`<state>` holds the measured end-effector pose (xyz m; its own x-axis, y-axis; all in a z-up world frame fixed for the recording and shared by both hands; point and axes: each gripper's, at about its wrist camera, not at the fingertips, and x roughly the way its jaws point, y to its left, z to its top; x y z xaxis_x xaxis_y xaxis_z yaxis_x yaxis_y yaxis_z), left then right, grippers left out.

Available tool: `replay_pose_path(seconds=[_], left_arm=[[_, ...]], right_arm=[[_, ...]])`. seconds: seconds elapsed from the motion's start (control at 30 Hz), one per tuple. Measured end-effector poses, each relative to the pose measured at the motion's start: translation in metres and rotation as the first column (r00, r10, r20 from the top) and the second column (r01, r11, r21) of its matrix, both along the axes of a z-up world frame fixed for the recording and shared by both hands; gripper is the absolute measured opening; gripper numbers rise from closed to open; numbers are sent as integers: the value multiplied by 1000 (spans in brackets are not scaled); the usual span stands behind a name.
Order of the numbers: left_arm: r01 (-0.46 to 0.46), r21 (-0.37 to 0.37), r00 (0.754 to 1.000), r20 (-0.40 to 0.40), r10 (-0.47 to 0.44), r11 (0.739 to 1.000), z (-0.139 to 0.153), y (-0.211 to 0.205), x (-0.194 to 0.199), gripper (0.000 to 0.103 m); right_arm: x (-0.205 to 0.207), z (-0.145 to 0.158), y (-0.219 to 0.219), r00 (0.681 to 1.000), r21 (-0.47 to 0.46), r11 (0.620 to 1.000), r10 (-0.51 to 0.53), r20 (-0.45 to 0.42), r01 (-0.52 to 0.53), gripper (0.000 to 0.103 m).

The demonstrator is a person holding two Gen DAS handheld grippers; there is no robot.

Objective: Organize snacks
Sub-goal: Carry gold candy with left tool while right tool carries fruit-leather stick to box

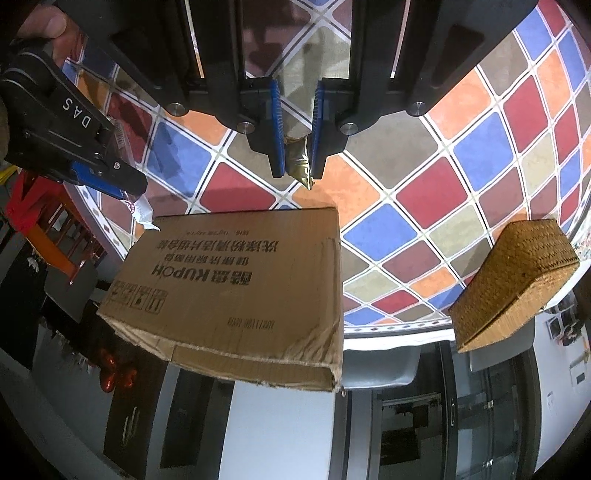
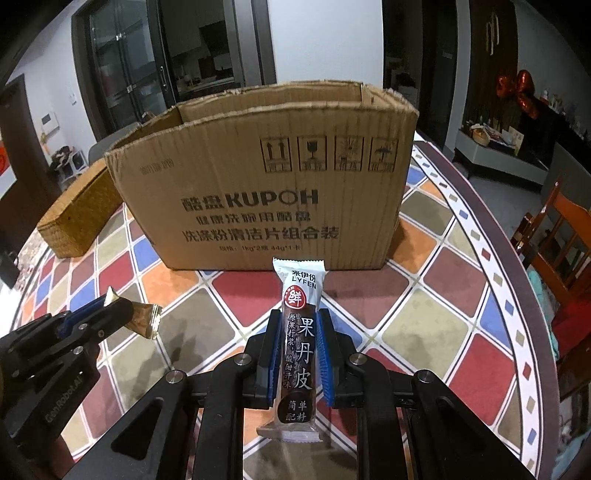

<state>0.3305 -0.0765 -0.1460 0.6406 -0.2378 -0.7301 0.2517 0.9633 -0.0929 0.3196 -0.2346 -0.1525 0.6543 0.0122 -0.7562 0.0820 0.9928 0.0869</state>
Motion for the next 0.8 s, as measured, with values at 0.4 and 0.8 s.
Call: replay_pose_path(seconds=[0.4,0.8], left_arm=[[4,-10,999,53,-4,1000,32,-1,-8,15],[15,-22,994,111,-13,1000,68,-5,-10,15]], right_arm=[[-11,32,-2,998,-1,1000,-1,65,1,19],[-15,72,-7,990,-9,1000,-7,140,9,19]])
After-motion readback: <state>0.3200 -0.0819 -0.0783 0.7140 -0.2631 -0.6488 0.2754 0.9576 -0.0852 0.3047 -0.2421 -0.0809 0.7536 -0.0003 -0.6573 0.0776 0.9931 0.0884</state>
